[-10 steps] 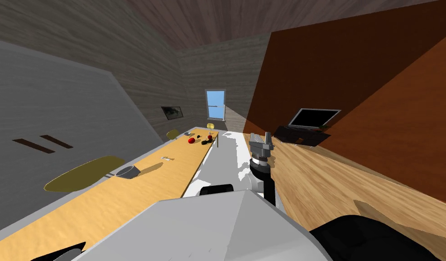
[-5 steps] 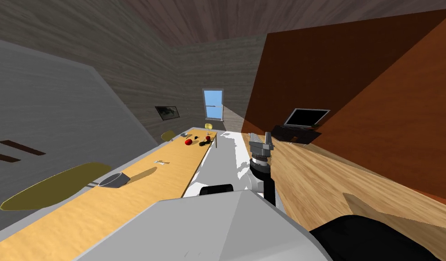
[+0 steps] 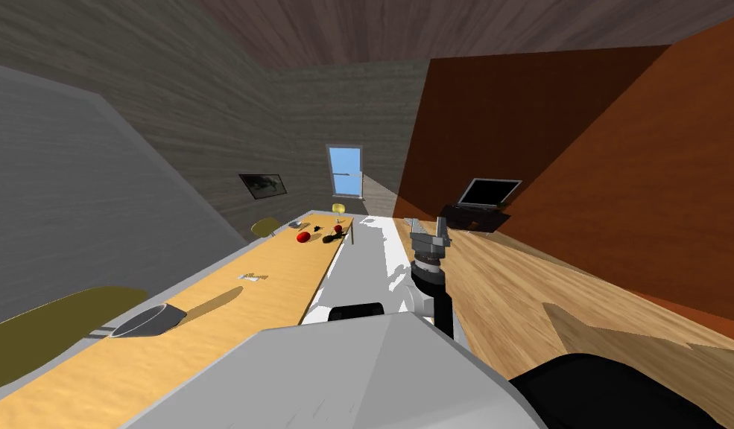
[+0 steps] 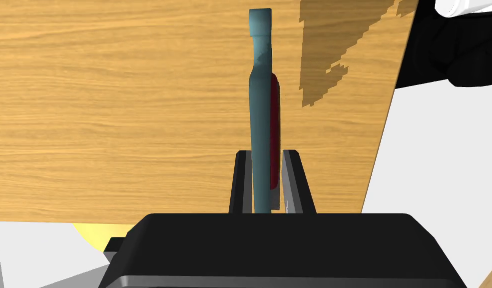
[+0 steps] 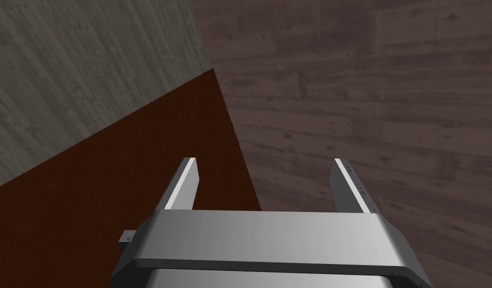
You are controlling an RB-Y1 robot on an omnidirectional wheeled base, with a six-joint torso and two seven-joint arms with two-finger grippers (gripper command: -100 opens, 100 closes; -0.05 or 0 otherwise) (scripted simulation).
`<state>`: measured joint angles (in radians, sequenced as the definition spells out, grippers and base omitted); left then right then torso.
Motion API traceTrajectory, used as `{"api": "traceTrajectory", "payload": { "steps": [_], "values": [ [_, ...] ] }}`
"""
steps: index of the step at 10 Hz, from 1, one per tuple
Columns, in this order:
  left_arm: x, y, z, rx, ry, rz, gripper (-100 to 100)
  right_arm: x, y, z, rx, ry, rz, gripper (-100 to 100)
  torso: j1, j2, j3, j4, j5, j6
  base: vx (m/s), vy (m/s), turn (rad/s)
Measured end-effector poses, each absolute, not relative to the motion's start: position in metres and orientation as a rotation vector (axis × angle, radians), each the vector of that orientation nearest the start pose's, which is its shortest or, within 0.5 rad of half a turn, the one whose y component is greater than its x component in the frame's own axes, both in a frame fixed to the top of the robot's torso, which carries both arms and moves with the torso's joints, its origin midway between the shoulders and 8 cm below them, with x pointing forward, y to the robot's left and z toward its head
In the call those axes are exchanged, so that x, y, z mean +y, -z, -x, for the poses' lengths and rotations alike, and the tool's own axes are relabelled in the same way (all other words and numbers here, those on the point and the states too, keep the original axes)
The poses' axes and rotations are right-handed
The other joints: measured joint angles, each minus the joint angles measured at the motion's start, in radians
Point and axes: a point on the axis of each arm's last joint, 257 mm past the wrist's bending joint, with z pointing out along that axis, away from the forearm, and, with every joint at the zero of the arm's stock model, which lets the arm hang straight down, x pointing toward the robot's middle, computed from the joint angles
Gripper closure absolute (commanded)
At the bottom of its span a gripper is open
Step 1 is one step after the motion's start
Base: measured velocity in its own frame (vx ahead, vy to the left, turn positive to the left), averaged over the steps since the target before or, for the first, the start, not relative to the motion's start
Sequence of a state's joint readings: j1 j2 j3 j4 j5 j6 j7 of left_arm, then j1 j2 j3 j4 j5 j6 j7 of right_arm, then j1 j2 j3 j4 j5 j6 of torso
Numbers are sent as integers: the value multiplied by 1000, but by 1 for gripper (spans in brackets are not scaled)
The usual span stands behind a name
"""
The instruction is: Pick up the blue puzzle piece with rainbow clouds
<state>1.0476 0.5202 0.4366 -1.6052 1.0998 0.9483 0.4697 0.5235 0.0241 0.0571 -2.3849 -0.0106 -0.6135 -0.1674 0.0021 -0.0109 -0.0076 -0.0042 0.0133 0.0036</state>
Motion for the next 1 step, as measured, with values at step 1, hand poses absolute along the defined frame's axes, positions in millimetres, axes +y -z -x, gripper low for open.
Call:
{"api": "traceTrajectory", "payload": {
  "steps": [1],
  "values": [
    [506,458,92,318,96,3113,0,-262,-82,-299,406,-1554,-576,0,-1,1,1,1,1,1,0,0,0]
  ]
}}
